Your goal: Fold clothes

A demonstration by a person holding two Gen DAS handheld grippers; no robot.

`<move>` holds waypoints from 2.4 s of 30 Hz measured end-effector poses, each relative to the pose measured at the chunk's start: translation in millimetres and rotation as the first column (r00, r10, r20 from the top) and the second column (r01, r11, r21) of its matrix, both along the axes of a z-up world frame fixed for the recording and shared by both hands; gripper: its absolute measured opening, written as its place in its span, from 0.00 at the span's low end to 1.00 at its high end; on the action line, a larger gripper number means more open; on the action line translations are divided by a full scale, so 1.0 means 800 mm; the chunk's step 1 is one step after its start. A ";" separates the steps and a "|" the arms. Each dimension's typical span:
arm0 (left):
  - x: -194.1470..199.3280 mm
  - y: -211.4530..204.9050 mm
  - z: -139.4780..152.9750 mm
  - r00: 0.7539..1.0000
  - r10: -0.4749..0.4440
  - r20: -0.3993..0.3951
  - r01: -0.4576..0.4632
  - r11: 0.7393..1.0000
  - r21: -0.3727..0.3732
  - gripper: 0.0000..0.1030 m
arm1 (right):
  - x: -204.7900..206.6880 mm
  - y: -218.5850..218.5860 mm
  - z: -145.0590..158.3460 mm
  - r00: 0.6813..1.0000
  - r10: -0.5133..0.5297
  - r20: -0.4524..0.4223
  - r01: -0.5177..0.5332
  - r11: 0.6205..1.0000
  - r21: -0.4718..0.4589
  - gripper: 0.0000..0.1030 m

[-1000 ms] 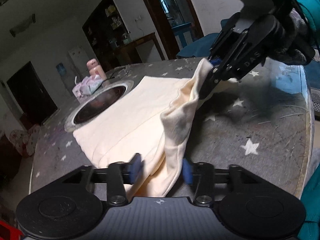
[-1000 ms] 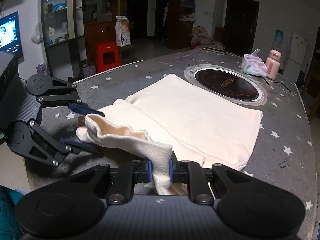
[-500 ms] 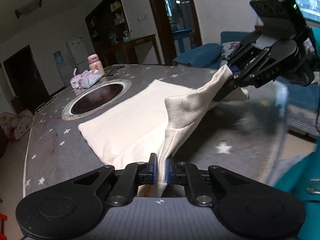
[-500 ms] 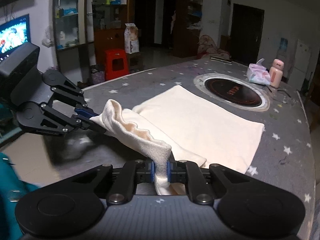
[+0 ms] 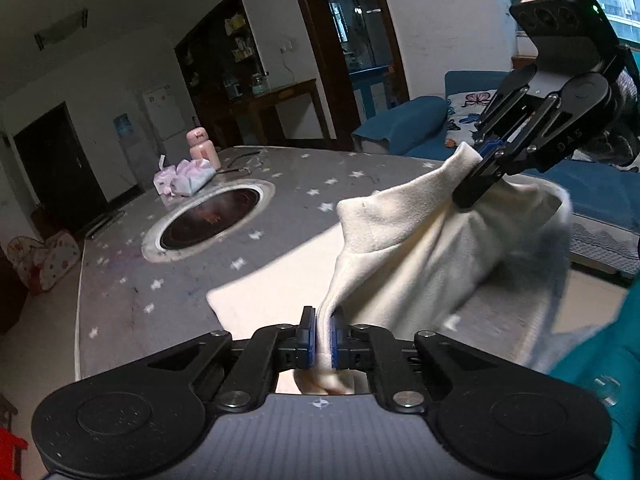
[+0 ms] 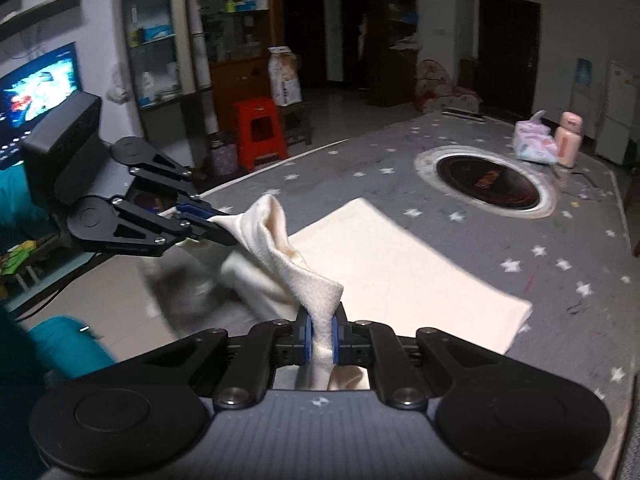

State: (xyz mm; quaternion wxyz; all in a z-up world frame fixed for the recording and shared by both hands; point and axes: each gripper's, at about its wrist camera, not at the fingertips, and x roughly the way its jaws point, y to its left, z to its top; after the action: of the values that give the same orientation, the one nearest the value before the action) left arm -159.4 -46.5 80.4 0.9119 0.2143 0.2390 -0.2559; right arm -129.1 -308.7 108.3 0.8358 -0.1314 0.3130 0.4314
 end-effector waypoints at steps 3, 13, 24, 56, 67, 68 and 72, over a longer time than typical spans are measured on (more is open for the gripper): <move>0.038 -0.007 0.000 1.000 -0.004 0.011 0.004 0.999 0.033 0.07 | 0.035 0.001 0.002 1.000 -0.028 0.000 0.028 1.000 -0.009 0.08; 0.179 -0.021 -0.041 0.995 0.081 -0.066 -0.075 0.994 0.081 0.07 | 0.175 0.023 -0.042 0.986 -0.154 -0.069 0.150 0.987 -0.050 0.08; 0.233 -0.019 -0.073 0.976 0.190 -0.105 -0.181 0.980 0.084 0.24 | 0.234 0.009 -0.098 0.939 -0.329 -0.097 0.327 0.944 -0.038 0.22; 0.211 -0.045 -0.060 0.977 0.153 -0.149 -0.166 0.983 -0.077 0.21 | 0.232 0.088 -0.093 0.957 -0.268 -0.111 0.266 0.963 -0.031 0.21; 0.236 -0.050 -0.074 0.956 0.203 -0.213 -0.225 0.971 -0.083 0.22 | 0.169 0.014 -0.083 0.949 -0.300 -0.100 0.298 0.954 -0.042 0.21; 0.236 -0.050 -0.074 0.955 0.205 -0.213 -0.227 0.971 -0.081 0.22 | 0.167 0.008 -0.088 0.943 -0.316 -0.103 0.312 0.949 -0.051 0.21; 0.235 -0.051 -0.074 0.955 0.209 -0.209 -0.230 0.970 -0.078 0.22 | 0.173 -0.017 -0.099 0.917 -0.385 -0.105 0.383 0.923 -0.043 0.18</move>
State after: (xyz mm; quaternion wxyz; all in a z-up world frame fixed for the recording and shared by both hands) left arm 29.0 -87.5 20.9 0.9159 0.1130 0.3380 -0.1848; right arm 9.1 -322.1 28.9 0.8839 -0.0523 0.3836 0.2624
